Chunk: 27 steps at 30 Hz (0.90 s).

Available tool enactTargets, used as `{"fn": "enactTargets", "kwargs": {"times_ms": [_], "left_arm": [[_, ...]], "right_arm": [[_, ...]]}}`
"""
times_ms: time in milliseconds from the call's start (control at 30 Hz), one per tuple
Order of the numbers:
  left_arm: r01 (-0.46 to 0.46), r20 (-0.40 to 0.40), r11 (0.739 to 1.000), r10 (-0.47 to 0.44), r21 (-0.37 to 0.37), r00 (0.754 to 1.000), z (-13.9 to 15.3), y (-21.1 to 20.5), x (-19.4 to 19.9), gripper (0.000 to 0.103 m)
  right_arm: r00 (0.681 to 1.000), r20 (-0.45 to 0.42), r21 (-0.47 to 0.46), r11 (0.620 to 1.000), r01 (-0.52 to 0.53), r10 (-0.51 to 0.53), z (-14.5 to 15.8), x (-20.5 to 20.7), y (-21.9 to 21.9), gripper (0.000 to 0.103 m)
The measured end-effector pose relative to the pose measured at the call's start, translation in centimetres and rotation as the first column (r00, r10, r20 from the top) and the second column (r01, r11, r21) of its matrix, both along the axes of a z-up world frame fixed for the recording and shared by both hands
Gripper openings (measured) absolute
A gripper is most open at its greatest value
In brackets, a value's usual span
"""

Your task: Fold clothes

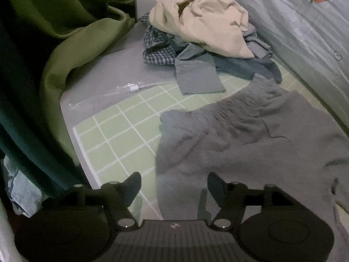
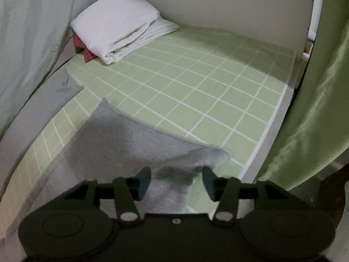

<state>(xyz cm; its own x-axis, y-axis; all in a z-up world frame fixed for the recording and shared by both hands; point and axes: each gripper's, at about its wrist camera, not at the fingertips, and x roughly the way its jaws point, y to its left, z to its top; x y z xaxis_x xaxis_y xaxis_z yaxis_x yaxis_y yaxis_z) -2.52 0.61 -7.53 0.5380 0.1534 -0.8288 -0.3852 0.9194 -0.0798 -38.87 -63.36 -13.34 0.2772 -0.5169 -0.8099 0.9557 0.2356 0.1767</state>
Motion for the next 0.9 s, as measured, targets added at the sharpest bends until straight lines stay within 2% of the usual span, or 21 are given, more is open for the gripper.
{"fn": "enactTargets", "kwargs": {"times_ms": [100, 267, 367, 433, 500, 700, 767, 900], "left_arm": [[0.009, 0.004, 1.0, -0.009, -0.014, 1.0, 0.1, -1.5, -1.2, 0.074], [0.055, 0.0, 0.998, -0.055, -0.022, 0.998, 0.0, -4.3, -3.2, 0.075], [0.079, -0.001, 0.996, -0.079, -0.028, 0.997, -0.1, -5.8, -4.4, 0.075], [0.092, -0.003, 0.995, -0.093, -0.033, 0.996, -0.1, -6.6, -5.0, 0.076], [0.106, -0.006, 0.994, -0.107, -0.037, 0.994, -0.2, -7.4, -5.6, 0.076], [0.134, -0.005, 0.988, -0.134, -0.079, 0.991, -0.3, -9.0, -7.2, 0.078], [0.142, 0.002, 0.986, -0.142, -0.086, 0.99, -0.4, -9.3, -7.5, 0.082], [0.157, -0.021, 0.983, -0.16, -0.091, 0.987, -1.0, -9.2, -7.2, 0.082]], "right_arm": [[0.999, 0.032, 0.021, 1.0, -0.014, 0.014, -0.6, -0.4, -0.1, 0.062], [0.995, 0.097, 0.063, 0.998, -0.024, 0.018, -1.4, -1.3, -0.4, 0.075], [0.981, 0.194, 0.086, 0.996, -0.017, 0.0, -1.8, -2.3, -0.3, 0.087], [0.961, 0.276, 0.113, 0.993, -0.013, -0.019, -2.0, -2.9, -0.4, 0.098], [0.938, 0.345, 0.144, 0.989, -0.02, -0.031, -2.2, -3.3, -0.5, 0.102], [0.853, 0.52, 0.261, 0.96, -0.098, -0.054, -3.3, -3.9, -0.5, 0.103], [0.819, 0.57, 0.303, 0.943, -0.136, -0.065, -3.6, -4.0, -0.5, 0.103], [0.77, 0.633, 0.342, 0.922, -0.179, -0.085, -4.2, -4.1, -0.1, 0.103]]}}
